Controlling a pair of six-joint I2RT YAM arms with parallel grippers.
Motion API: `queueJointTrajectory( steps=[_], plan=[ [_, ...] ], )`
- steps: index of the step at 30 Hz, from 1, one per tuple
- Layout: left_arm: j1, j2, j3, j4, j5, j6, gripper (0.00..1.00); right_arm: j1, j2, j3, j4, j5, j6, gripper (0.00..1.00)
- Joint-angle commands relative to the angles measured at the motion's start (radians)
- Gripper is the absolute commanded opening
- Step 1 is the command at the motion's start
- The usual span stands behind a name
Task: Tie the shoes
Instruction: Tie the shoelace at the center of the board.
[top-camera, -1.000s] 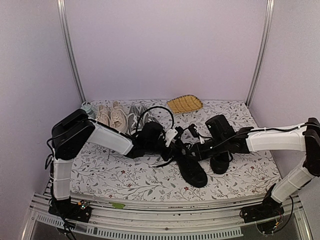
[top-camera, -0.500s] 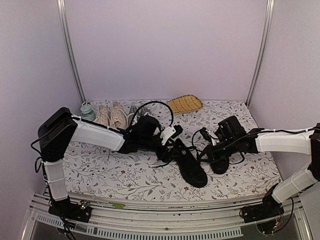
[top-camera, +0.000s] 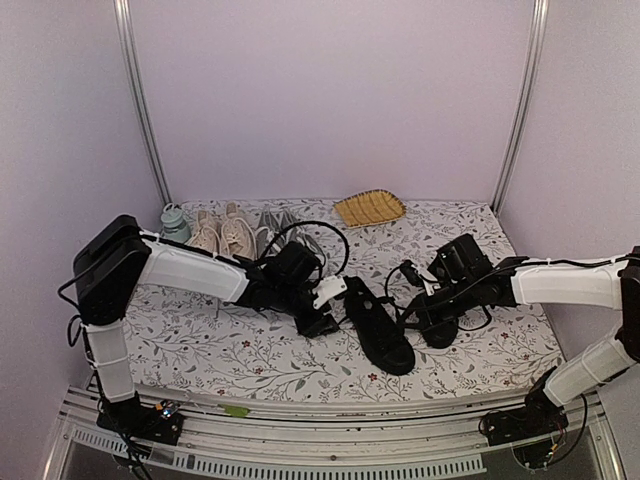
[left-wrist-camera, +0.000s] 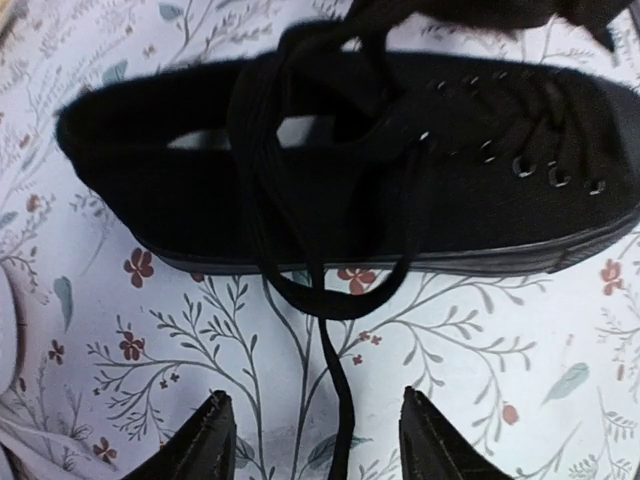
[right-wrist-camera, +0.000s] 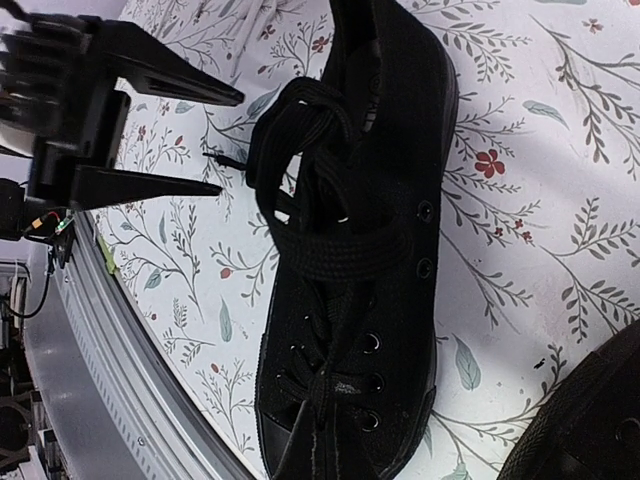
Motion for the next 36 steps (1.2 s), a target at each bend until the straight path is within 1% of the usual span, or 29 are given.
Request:
queueJointTrajectory(
  steps=[1, 4, 5, 6, 7, 8, 10, 11, 13, 17, 23, 26, 29, 32, 36],
  plan=[
    [-0.02, 0.117, 0.075, -0.088, -0.072, 0.043, 0.59, -0.005, -0.023, 0.01, -0.015, 0.0, -0.02, 0.0],
    [-0.031, 0.164, 0.095, -0.096, -0.038, 0.02, 0.61, -0.018, -0.022, 0.001, -0.017, 0.005, -0.02, 0.0],
    [-0.035, 0.172, 0.091, -0.094, -0.044, 0.011, 0.61, -0.027, -0.022, -0.005, -0.02, 0.005, -0.018, 0.0],
    [-0.041, 0.18, 0.087, -0.095, -0.066, 0.003, 0.58, -0.036, -0.022, -0.009, -0.022, 0.006, -0.016, 0.0],
    [-0.045, 0.186, 0.087, -0.101, -0.09, -0.006, 0.51, -0.045, -0.023, -0.016, -0.025, 0.01, -0.014, 0.0],
    [-0.046, 0.19, 0.089, -0.115, -0.107, -0.014, 0.39, -0.054, -0.024, -0.019, -0.028, 0.015, -0.013, 0.0],
    [-0.047, 0.189, 0.096, -0.15, -0.125, -0.038, 0.09, -0.068, -0.029, -0.023, -0.032, 0.032, -0.013, 0.0],
    [-0.047, 0.184, 0.096, -0.166, -0.138, -0.047, 0.0, -0.077, -0.035, -0.024, -0.033, 0.042, -0.012, 0.0],
    [-0.045, 0.167, 0.085, -0.195, -0.187, -0.073, 0.0, -0.108, -0.045, -0.027, -0.038, 0.062, -0.009, 0.0],
    [-0.02, 0.11, 0.029, -0.237, -0.363, -0.148, 0.0, -0.196, -0.091, -0.05, -0.071, 0.099, -0.015, 0.0],
    [0.033, -0.051, -0.051, -0.27, -0.47, -0.269, 0.0, -0.384, -0.202, -0.106, -0.122, 0.138, -0.007, 0.0],
    [0.053, -0.12, -0.09, -0.295, -0.464, -0.344, 0.0, -0.458, -0.229, -0.132, -0.112, 0.149, 0.008, 0.0],
    [0.065, -0.195, -0.13, -0.32, -0.436, -0.414, 0.0, -0.537, -0.206, -0.131, -0.09, 0.095, 0.029, 0.0],
    [0.077, -0.251, -0.201, -0.282, -0.38, -0.451, 0.0, -0.625, -0.2, -0.164, -0.054, 0.057, 0.053, 0.0],
    [0.089, -0.257, -0.237, -0.239, -0.32, -0.483, 0.0, -0.709, -0.257, -0.21, -0.035, 0.042, 0.07, 0.0]
  ],
)
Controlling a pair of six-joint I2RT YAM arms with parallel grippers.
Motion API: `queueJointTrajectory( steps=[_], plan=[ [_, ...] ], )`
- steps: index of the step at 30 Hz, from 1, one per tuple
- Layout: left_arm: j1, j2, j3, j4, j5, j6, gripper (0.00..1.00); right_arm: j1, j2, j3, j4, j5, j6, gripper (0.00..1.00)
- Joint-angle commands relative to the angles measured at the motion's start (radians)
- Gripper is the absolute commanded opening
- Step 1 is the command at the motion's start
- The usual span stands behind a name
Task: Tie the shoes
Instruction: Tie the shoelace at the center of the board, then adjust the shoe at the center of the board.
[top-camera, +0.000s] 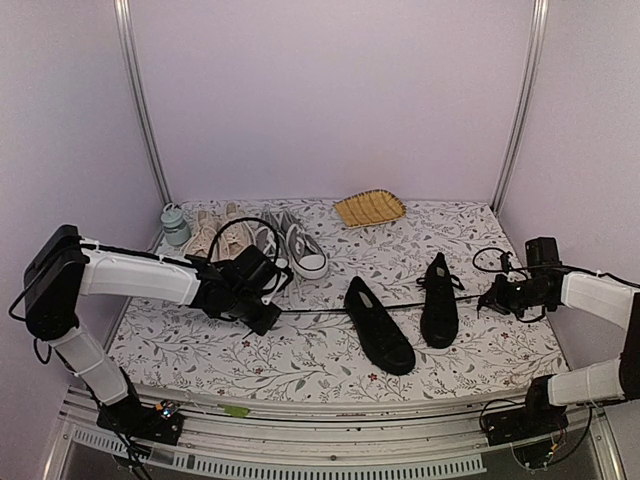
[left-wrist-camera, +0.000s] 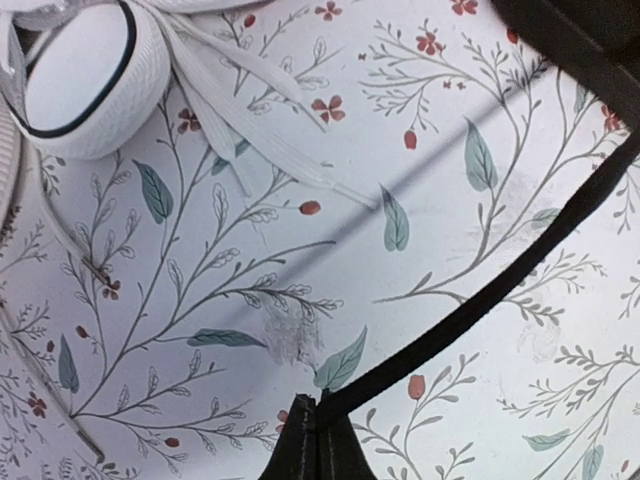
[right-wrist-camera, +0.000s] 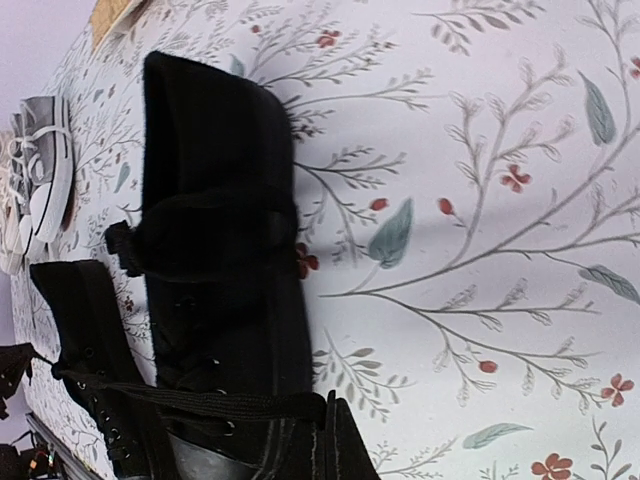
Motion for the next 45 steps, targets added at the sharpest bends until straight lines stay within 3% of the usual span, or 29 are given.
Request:
queueJointTrajectory(
  steps=[1, 7, 12, 19, 24, 26, 31, 35, 39, 45],
  plan=[
    [0.032, 0.005, -0.038, 0.023, 0.073, -0.073, 0.0, -0.083, -0.062, -0.062, 0.051, -0.046, 0.042, 0.0],
    [0.127, -0.016, -0.091, 0.038, 0.088, -0.108, 0.0, -0.148, -0.006, -0.137, 0.143, -0.122, 0.087, 0.0],
    [0.15, -0.002, -0.1, 0.055, 0.09, -0.098, 0.0, -0.173, -0.015, -0.162, 0.169, -0.1, 0.097, 0.0],
    [0.195, -0.019, -0.135, 0.066, 0.079, -0.098, 0.0, -0.259, 0.049, -0.179, 0.215, -0.193, 0.084, 0.0],
    [0.148, -0.005, -0.128, 0.144, 0.214, -0.039, 0.0, -0.247, 0.059, -0.162, 0.181, -0.253, 0.068, 0.0],
    [0.087, 0.029, -0.083, 0.147, 0.24, -0.003, 0.0, -0.151, 0.002, -0.113, 0.118, -0.208, 0.052, 0.0],
    [-0.031, 0.119, 0.044, 0.156, 0.334, 0.033, 0.0, 0.219, -0.123, 0.051, 0.003, -0.02, 0.077, 0.0],
    [-0.102, 0.173, 0.115, 0.226, 0.417, 0.077, 0.0, 0.429, -0.026, 0.051, 0.068, -0.038, 0.16, 0.0],
    [-0.14, 0.253, 0.205, 0.237, 0.44, 0.097, 0.0, 0.547, 0.127, 0.128, 0.065, -0.002, 0.163, 0.0],
    [-0.163, 0.386, 0.282, 0.246, 0.469, 0.15, 0.0, 0.574, 0.215, 0.085, 0.11, -0.001, 0.121, 0.0]
  ],
)
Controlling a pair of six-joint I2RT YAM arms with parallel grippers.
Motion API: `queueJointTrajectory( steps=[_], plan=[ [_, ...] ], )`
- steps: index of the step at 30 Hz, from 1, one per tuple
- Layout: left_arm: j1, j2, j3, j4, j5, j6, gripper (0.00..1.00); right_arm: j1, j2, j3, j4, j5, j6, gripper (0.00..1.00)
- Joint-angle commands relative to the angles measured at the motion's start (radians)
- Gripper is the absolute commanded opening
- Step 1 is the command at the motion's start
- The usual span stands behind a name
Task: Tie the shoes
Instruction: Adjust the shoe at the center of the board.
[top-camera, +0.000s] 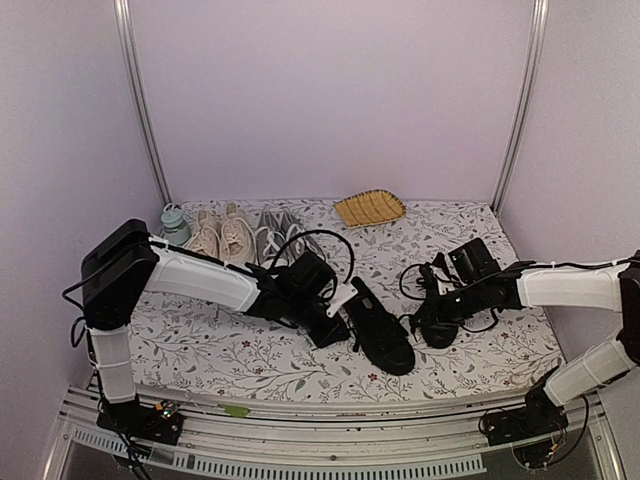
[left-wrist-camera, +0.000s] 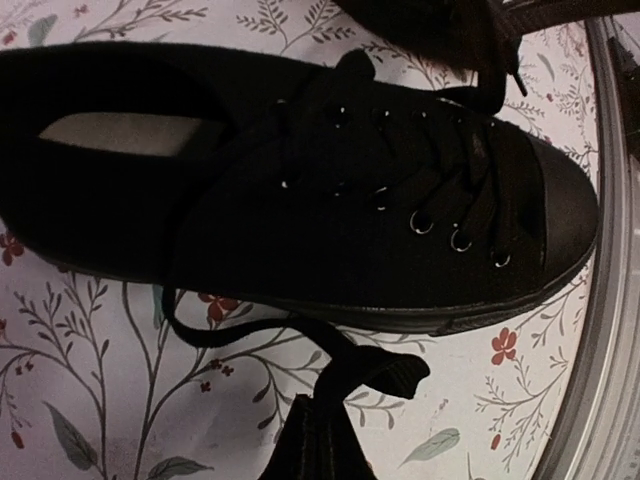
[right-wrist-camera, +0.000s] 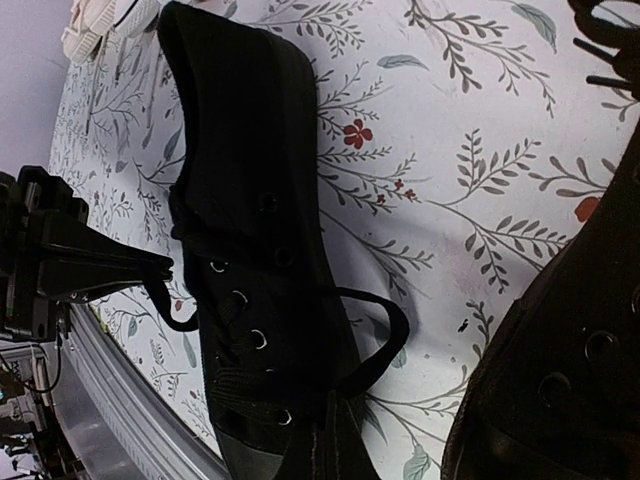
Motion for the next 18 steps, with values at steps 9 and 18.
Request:
queueJointTrajectory(
  steps=[9, 18],
  plan=[
    [-0.017, 0.086, 0.008, 0.027, 0.026, 0.057, 0.0, 0.076, 0.162, 0.014, 0.1, -0.051, -0.021, 0.0],
    [-0.016, -0.034, -0.072, 0.087, 0.027, 0.072, 0.0, 0.097, 0.138, 0.0, 0.125, -0.052, 0.041, 0.0]
  ],
)
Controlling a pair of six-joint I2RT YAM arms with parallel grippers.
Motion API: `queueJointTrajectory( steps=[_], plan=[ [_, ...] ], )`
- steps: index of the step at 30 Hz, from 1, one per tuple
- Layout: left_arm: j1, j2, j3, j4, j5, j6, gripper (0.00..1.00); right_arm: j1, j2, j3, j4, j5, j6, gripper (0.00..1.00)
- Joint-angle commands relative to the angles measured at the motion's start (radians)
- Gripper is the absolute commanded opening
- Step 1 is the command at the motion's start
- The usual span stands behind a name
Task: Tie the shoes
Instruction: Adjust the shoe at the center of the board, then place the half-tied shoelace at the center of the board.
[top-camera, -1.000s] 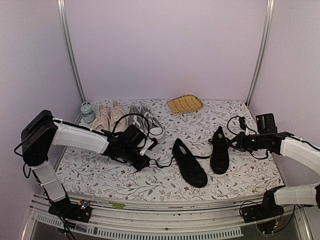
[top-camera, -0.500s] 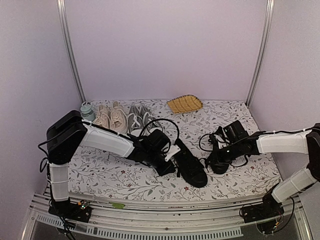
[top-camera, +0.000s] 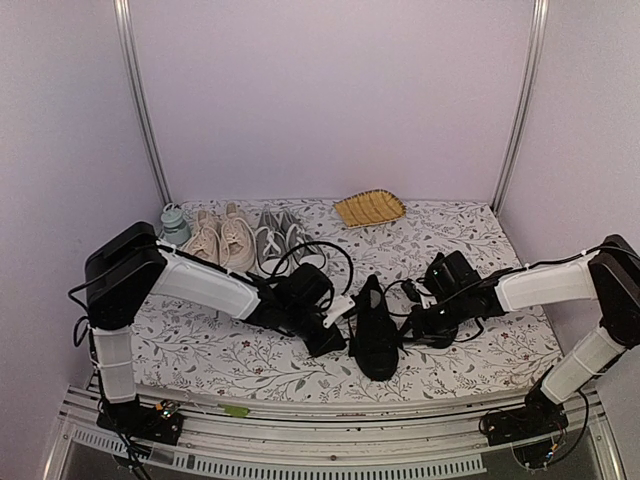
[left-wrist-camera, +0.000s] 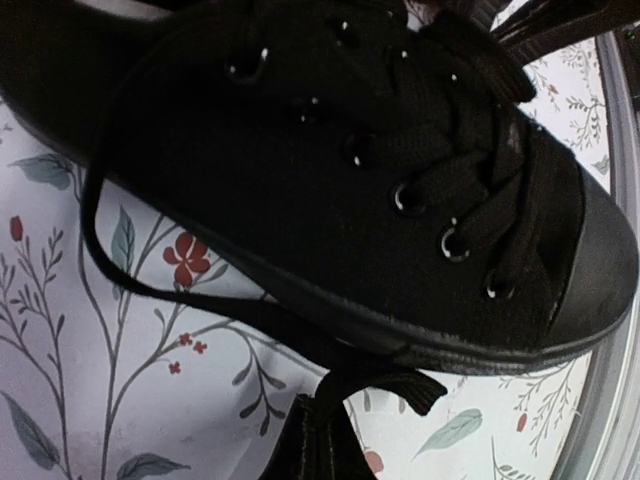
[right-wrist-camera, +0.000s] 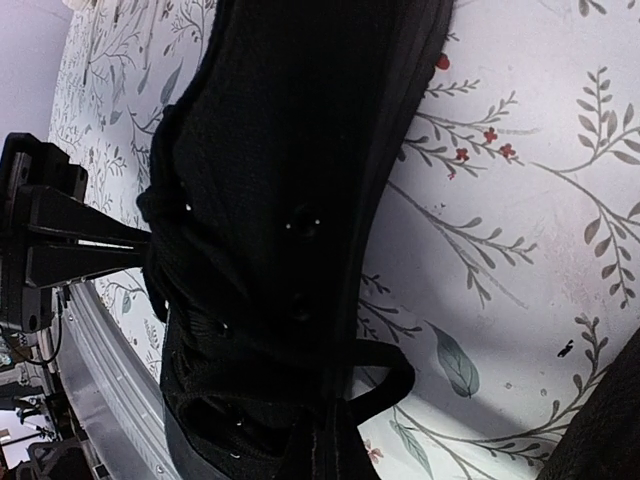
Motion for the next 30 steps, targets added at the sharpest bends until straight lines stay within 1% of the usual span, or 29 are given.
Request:
queueJointTrajectory(
  steps=[1, 5, 8, 10, 12, 14, 15, 17, 18, 20, 22, 24, 26, 28, 30],
  plan=[
    [-0.01, -0.081, -0.029, 0.028, 0.001, 0.024, 0.0, 0.008, -0.032, 0.011, -0.008, 0.031, 0.016, 0.0],
    [-0.009, -0.133, -0.034, 0.011, -0.004, 0.025, 0.0, 0.009, -0.121, 0.018, -0.11, 0.072, -0.019, 0.0],
    [-0.006, -0.226, -0.046, 0.005, -0.058, 0.05, 0.0, 0.009, -0.195, 0.02, -0.215, 0.076, -0.029, 0.0],
    [-0.005, -0.282, -0.04, 0.004, -0.113, 0.08, 0.0, 0.01, -0.22, 0.041, -0.334, 0.042, -0.031, 0.0],
    [-0.008, -0.325, -0.012, -0.002, -0.141, 0.106, 0.0, 0.012, -0.23, 0.052, -0.448, -0.038, -0.034, 0.01],
    [-0.024, -0.347, 0.037, -0.019, -0.161, 0.132, 0.0, 0.014, -0.222, 0.071, -0.568, -0.11, -0.047, 0.08],
    [-0.036, -0.355, 0.056, -0.019, -0.165, 0.138, 0.0, 0.021, -0.226, 0.096, -0.623, -0.115, -0.056, 0.13],
    [-0.047, -0.367, 0.071, -0.003, -0.158, 0.132, 0.0, 0.03, -0.254, 0.177, -0.73, -0.086, -0.09, 0.26],
    [-0.048, -0.374, 0.068, 0.005, -0.157, 0.129, 0.0, 0.03, -0.272, 0.232, -0.763, -0.066, -0.105, 0.3],
    [-0.052, -0.389, 0.059, 0.033, -0.172, 0.128, 0.0, 0.03, -0.304, 0.333, -0.777, -0.036, -0.159, 0.39],
    [-0.053, -0.402, 0.063, 0.059, -0.209, 0.129, 0.0, 0.031, -0.325, 0.402, -0.696, -0.015, -0.251, 0.48],
    [-0.054, -0.414, 0.071, 0.088, -0.252, 0.12, 0.0, 0.033, -0.323, 0.412, -0.525, -0.034, -0.324, 0.49],
    [-0.054, -0.419, 0.071, 0.137, -0.308, 0.099, 0.0, 0.036, -0.302, 0.364, -0.304, -0.052, -0.382, 0.53],
    [-0.053, -0.408, 0.077, 0.172, -0.34, 0.069, 0.0, 0.038, -0.274, 0.282, -0.058, -0.084, -0.474, 0.54],
    [-0.053, -0.39, 0.089, 0.173, -0.343, 0.054, 0.0, 0.038, -0.241, 0.213, 0.133, -0.147, -0.545, 0.54]
  ],
)
